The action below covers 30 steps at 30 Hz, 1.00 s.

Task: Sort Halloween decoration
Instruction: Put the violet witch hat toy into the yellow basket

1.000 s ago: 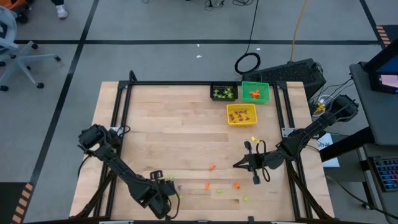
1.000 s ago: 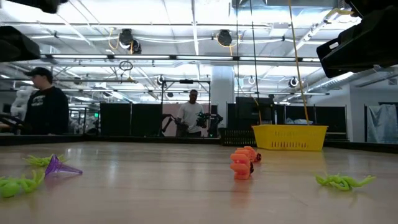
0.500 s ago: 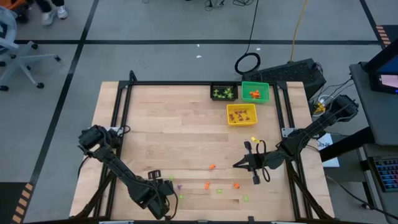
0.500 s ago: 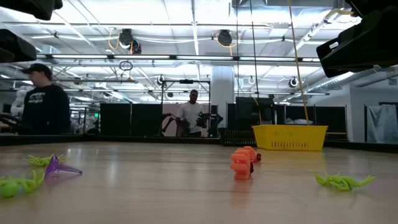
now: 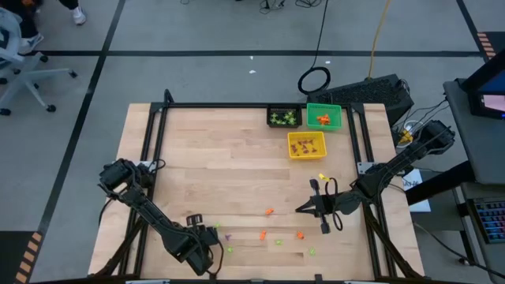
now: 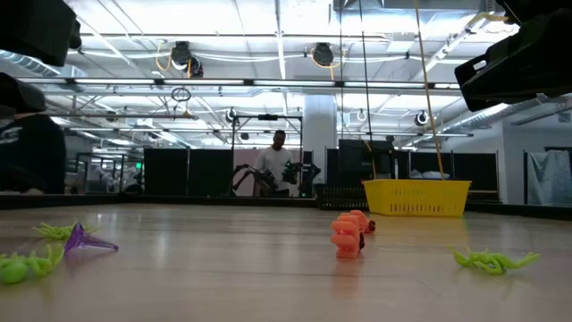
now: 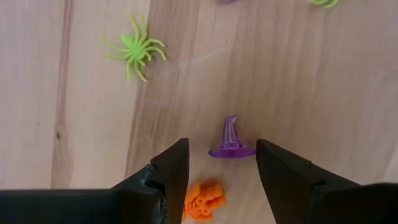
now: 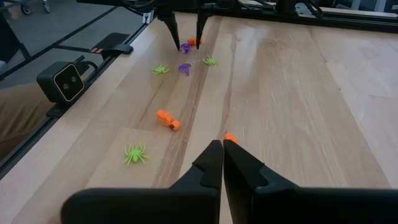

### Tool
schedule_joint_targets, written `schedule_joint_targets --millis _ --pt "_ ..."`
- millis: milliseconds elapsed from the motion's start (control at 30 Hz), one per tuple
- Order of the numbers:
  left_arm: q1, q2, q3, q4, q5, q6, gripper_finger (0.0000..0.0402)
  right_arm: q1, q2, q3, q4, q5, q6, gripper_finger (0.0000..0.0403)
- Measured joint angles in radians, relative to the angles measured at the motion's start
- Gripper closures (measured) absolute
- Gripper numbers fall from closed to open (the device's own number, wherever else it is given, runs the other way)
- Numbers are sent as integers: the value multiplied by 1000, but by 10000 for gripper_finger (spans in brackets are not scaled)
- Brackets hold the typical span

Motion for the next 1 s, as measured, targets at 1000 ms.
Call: schedule_joint_targets --millis 1000 --pt "2 -7 2 2 -3 44 358 0 0 0 0 0 0 403"
